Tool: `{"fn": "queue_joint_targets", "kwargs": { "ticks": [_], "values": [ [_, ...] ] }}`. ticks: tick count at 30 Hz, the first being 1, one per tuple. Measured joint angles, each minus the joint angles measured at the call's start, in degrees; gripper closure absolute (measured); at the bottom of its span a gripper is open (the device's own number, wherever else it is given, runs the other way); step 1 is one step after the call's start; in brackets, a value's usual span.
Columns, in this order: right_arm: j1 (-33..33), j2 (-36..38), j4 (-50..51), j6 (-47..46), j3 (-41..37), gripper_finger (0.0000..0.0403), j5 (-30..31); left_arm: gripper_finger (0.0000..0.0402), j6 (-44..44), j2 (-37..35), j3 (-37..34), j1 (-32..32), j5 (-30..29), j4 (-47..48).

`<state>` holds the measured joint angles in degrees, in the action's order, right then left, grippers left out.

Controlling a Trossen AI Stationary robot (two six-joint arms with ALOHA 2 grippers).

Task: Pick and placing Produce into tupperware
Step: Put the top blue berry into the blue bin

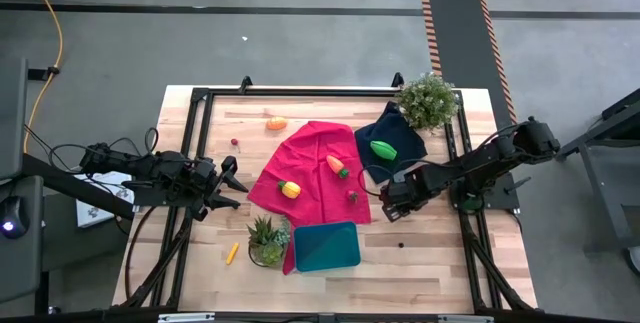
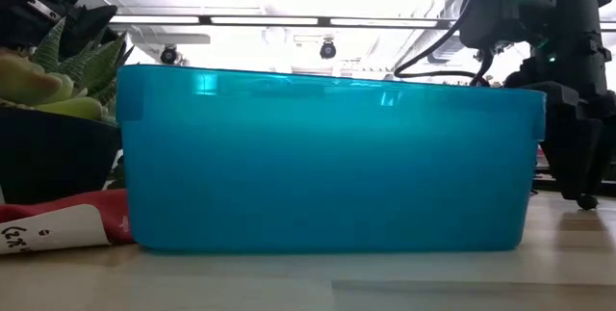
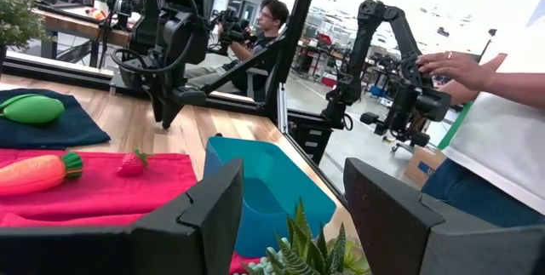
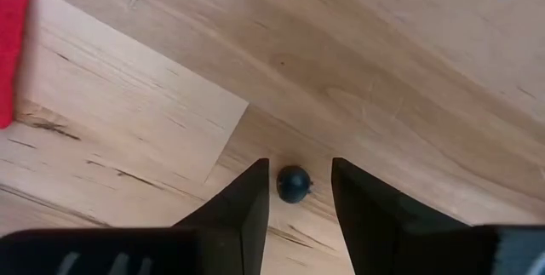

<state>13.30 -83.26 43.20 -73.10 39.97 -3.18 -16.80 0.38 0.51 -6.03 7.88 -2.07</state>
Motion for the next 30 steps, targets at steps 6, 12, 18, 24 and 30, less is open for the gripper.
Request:
{"fn": "queue_joint_targets", "kwargs": {
  "ticks": [6,12,18,24,30],
  "values": [
    [0.2,0.0,-0.1,0.0,0.0,0.0282,-0.8,0.0208,0.0,0.0,0.0,0.0,0.0,0.0],
    [0.3,0.0,-0.2,0.0,0.0,0.0282,-1.1,0.0208,0.0,0.0,0.0,0.0,0.0,0.0],
    [0.3,0.0,-0.3,0.5,0.0,0.0282,-1.1,0.0208,0.0,0.0,0.0,0.0,0.0,0.0],
    [0.3,0.0,-0.7,0.9,-0.7,0.0282,-1.5,0.0208,0.0,0.0,0.0,0.0,0.0,0.0],
    [0.2,0.0,-1.0,1.0,-0.7,0.0282,-1.4,0.0208,0.0,0.0,0.0,0.0,0.0,0.0]
  ]
}}
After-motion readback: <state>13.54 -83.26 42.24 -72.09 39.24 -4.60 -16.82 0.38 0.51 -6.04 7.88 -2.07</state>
